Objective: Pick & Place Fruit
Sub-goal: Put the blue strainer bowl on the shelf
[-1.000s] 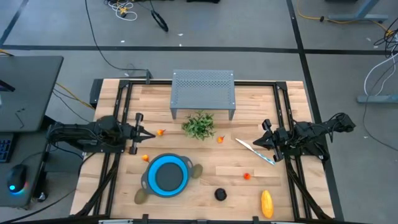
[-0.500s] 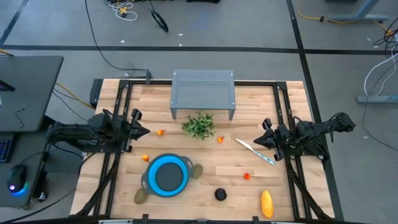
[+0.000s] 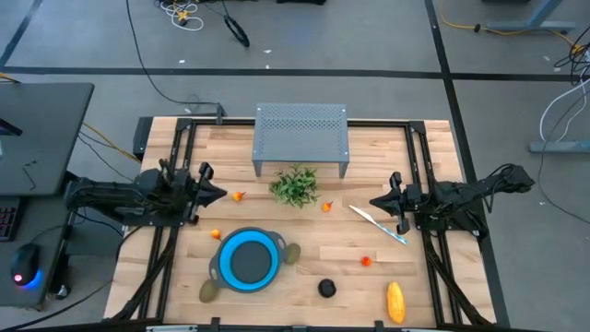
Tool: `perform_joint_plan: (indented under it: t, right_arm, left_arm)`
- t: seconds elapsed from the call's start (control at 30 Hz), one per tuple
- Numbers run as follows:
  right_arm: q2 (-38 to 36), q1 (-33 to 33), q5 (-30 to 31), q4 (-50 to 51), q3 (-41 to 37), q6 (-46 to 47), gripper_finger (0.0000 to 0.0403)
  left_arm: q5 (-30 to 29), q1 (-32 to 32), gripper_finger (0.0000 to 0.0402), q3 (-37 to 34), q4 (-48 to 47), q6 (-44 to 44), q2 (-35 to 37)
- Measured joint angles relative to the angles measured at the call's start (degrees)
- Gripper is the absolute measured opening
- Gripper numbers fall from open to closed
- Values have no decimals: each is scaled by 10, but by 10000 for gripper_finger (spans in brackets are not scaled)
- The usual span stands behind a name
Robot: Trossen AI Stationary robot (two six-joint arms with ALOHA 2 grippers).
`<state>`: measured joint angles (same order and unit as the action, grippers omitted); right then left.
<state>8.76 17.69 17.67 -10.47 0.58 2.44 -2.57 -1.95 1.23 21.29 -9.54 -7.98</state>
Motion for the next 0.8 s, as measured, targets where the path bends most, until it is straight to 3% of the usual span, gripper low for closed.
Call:
perform_joint_plan:
  t: [0.1, 0.3, 0.5, 0.7, 0.8]
  right_arm:
    - [32, 0, 30, -59, 0, -32, 17]
    - [82, 0, 59, -167, 0, -77, 17]
    - [124, 0, 63, -152, 0, -87, 17]
    - [153, 0, 63, -155, 0, -121, 17]
    - [157, 0, 63, -156, 0, -137, 17]
  left_arm:
    - [-44, -7, 33, 0, 18, -10, -56]
    - [-35, -33, 123, 85, -22, -81, -192]
    - [-40, -78, 203, 282, -296, -94, -343]
    - [-43, -110, 217, 488, -579, -145, -506]
    - [-42, -118, 217, 548, -672, -180, -587]
